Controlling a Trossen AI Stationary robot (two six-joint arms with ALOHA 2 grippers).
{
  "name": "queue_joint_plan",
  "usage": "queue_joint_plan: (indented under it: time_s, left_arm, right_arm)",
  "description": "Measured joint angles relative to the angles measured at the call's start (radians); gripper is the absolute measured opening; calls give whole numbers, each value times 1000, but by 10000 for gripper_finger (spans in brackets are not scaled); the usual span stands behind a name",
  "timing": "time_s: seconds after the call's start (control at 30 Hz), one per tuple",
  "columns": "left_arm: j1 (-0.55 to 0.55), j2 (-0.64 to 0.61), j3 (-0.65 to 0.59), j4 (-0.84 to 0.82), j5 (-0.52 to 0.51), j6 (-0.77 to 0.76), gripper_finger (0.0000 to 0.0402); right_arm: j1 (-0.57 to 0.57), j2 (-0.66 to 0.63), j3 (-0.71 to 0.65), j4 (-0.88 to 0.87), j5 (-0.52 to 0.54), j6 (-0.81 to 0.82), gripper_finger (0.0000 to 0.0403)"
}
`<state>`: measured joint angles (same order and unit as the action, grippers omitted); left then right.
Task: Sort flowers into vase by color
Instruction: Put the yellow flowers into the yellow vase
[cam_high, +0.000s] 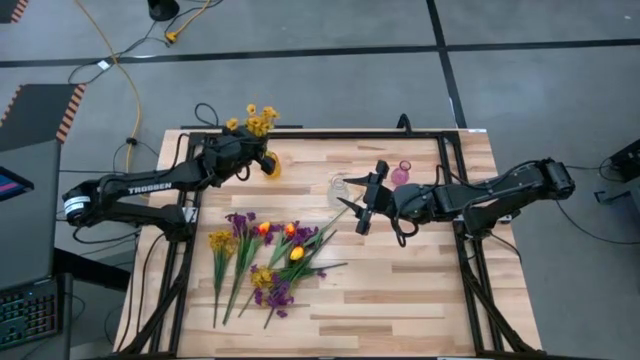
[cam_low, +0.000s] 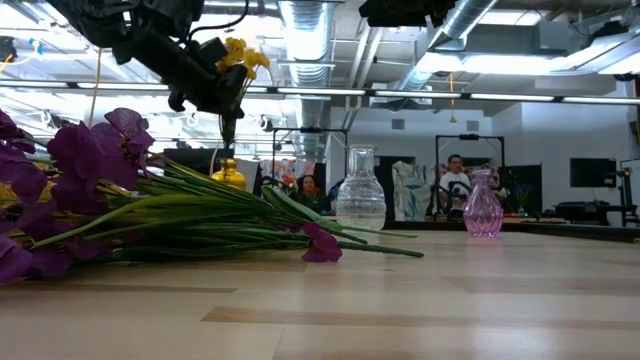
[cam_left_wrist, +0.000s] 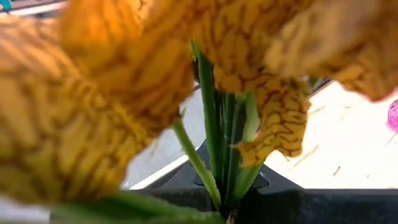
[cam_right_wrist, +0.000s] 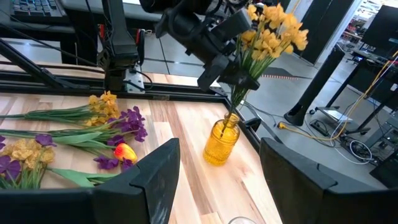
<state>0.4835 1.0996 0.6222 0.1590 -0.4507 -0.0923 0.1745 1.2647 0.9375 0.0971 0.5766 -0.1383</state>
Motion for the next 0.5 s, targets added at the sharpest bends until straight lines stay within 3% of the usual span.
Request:
queue_joint_plan:
  time_s: [0.5]
  left_arm:
    - [0, 0, -111, 92, -7, -25, 0]
  right_arm:
    - [0, 0, 0, 0, 0, 0, 249]
